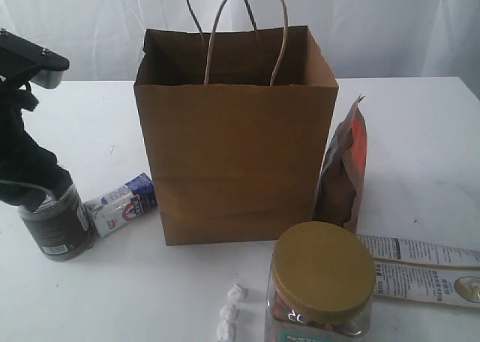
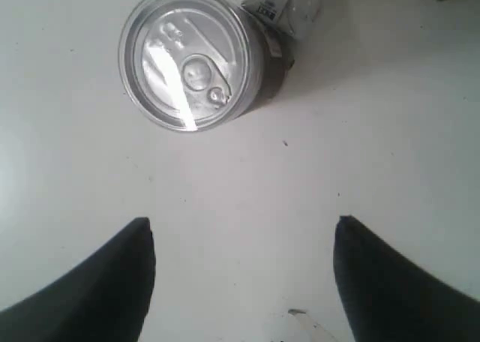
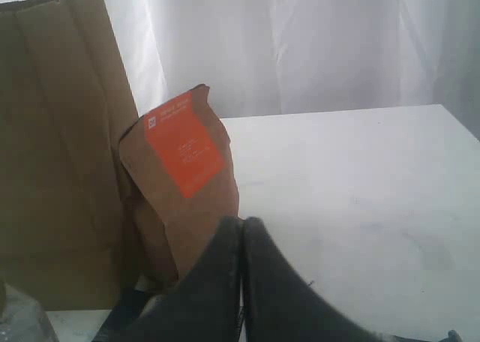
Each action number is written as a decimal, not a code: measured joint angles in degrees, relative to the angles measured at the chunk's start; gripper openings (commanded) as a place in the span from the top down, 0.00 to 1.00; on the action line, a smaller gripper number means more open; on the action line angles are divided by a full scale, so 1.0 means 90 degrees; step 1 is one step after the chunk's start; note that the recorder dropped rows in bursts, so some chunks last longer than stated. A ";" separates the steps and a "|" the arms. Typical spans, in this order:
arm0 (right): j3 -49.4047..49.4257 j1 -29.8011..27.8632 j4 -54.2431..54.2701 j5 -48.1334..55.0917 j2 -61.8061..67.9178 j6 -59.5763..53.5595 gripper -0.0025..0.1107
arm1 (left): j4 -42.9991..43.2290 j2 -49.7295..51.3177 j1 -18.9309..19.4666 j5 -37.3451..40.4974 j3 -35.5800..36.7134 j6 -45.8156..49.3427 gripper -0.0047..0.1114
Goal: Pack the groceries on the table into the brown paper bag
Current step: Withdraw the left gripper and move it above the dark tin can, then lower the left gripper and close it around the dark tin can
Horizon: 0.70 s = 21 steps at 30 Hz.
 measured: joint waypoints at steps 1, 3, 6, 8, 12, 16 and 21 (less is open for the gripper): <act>0.0000 0.0000 0.0000 0.0000 0.0000 0.0000 0.98 | 0.0000 0.0000 0.0037 -0.0004 0.0000 0.0000 0.40; 0.0000 0.0000 0.0000 0.0000 0.0000 0.0000 0.98 | -0.0103 0.0000 0.0141 -0.0004 0.0000 -0.0025 0.47; 0.0000 0.0000 0.0000 0.0000 0.0000 0.0000 0.98 | -0.0258 -0.0029 0.0304 -0.0004 0.0000 -0.0039 0.58; 0.0000 0.0000 0.0000 0.0000 0.0000 0.0000 0.98 | -0.0292 -0.0032 0.0383 -0.0015 0.0000 -0.0039 0.61; 0.0000 0.0000 0.0000 0.0000 0.0000 0.0000 0.98 | -0.0309 -0.0032 0.0552 -0.0015 0.0000 -0.0039 0.57; 0.0000 0.0000 0.0000 0.0000 0.0000 0.0000 0.98 | -0.0309 -0.0032 0.0660 -0.0015 0.0000 0.0006 0.53; 0.0000 0.0000 0.0000 0.0000 0.0000 0.0000 0.98 | -0.0309 -0.0032 0.0689 -0.0054 0.0000 0.0188 0.38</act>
